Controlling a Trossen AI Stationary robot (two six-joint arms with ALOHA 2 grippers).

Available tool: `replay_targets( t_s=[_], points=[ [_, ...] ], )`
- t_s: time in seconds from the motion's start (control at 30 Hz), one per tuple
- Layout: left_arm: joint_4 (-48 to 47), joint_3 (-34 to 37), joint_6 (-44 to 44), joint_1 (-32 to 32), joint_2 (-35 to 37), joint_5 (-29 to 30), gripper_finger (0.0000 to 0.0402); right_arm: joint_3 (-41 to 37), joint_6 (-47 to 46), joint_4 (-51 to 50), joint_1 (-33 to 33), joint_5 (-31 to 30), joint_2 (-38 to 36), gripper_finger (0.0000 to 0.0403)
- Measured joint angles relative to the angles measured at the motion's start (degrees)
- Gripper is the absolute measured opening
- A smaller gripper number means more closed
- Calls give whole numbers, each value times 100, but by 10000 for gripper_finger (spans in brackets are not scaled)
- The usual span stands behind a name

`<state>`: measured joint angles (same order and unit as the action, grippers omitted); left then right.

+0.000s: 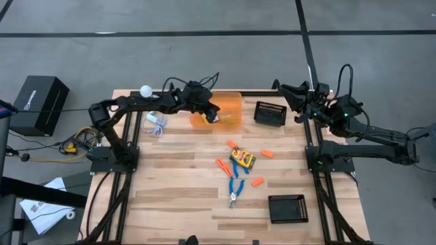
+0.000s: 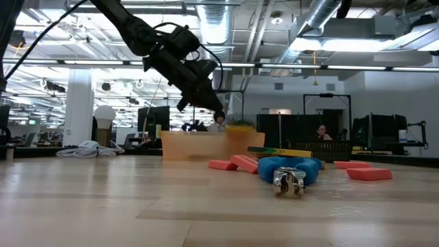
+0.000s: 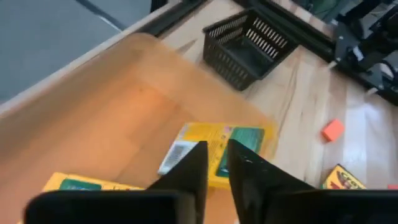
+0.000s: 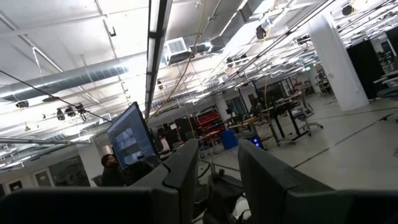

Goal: Pick & Place School Supplies
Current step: Put the yellow crayon box into the orange bin

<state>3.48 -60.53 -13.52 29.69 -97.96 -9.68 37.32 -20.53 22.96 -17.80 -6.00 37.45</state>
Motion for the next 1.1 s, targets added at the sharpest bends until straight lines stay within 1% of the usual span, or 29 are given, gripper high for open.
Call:
replay_targets(
  t_s=[0.17, 0.27, 0.33, 0.47, 0.57, 0.7, 0.73, 0.8, 0.87, 0.93, 1.03, 1.1],
  points=[
    [140, -4, 15, 77, 351, 293, 111, 0, 0, 0, 0, 0, 0, 107],
    [158, -4, 26, 150, 665, 428, 134, 0, 0, 0, 2, 1, 0, 107],
    [163, -4, 29, 197, 901, 543, 144, 0, 0, 0, 2, 2, 0, 107],
    [159, -4, 119, 234, 1305, 562, 150, 0, 0, 1, 2, 2, -1, 107],
    [194, -7, 103, 118, 1556, 316, 149, 0, -3, 0, 4, 2, 0, 107],
    [109, -7, -62, -302, 1696, -475, 146, 0, -116, -10, 4, 15, -1, 107],
    [10, -7, -66, -449, 1714, -584, 146, 0, -147, -18, 4, 17, 0, 107],
    [-239, -7, -54, -770, 1721, -618, 146, 0, -306, -62, 10, 56, -2, 107],
    [-523, -7, -49, -1098, 1718, -623, 146, 2, -631, -377, 11, 230, -4, 107],
    [-750, -7, -31, -1402, 1714, -578, 145, 2, -1014, -1150, 28, 509, -11, 107],
    [-1009, -4, 197, -1807, 1668, -207, 145, -5, -1395, -2635, 249, 739, -44, 107],
    [-1060, -2, 305, -1976, 1641, 6, 145, -6, -1433, -3153, 484, 750, 80, 107]
  ],
)
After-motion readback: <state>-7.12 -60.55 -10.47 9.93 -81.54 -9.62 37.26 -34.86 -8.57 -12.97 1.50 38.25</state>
